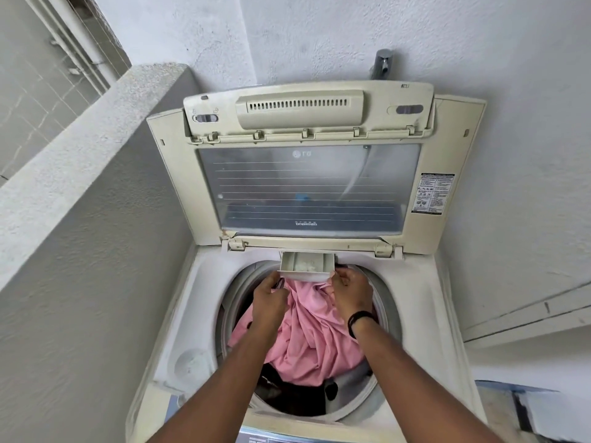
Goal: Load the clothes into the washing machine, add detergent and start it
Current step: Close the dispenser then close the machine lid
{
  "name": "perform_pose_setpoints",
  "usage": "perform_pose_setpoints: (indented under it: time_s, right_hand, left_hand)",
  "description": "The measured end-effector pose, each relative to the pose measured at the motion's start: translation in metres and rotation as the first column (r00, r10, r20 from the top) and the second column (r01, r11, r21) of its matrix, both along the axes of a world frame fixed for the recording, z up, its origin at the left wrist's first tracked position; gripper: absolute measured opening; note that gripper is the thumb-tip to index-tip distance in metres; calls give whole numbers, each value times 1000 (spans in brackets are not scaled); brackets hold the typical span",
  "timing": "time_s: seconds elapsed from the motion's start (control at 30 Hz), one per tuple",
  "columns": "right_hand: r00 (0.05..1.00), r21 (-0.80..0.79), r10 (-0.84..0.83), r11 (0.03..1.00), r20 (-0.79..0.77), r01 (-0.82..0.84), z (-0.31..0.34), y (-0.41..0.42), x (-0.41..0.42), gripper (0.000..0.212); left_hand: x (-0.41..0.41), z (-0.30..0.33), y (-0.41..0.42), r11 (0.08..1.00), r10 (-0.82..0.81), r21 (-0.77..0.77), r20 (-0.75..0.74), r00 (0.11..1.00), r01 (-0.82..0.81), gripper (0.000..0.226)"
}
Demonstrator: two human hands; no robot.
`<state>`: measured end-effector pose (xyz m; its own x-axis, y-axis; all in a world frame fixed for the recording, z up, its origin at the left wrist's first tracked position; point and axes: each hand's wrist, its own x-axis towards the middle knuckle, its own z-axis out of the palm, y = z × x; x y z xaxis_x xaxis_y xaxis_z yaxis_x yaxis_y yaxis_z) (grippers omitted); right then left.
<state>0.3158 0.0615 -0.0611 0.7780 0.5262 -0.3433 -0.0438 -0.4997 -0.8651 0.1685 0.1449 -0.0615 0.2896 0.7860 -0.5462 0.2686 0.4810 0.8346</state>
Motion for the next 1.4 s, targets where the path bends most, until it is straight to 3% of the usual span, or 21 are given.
perform_pose_setpoints:
  time_s: [0.27,0.4,0.6,1.03,1.23,1.4]
  right_hand:
    - [987,90,-121,987,-102,131,-14,12,4,13]
    - [974,133,-174,972,-143,193,-23,21,6,14]
    - [952,171,-241,947,-186,273,-16,32,9,20]
    - [945,131,-282,944,-166,304,-6,39,11,22]
    - [919,129,-295,933,-263,336,-8,38,7,21]
    - [933,112,-263,948,-246,297,-4,37,9,20]
  left_hand:
    - [11,-1,7,1000,3,-22,94,996,-1,58]
    - [19,1,11,999,11,-46,56,998,-8,72]
    - [28,7,14,999,-15,-44,17,1000,16,76]
    - [37,-1,20,998,-36,-56,66,997,40,76]
    - [32,3,22,997,-52,-50,64,997,55,76]
    - [26,6,27,995,-68,-65,47,997,71,75]
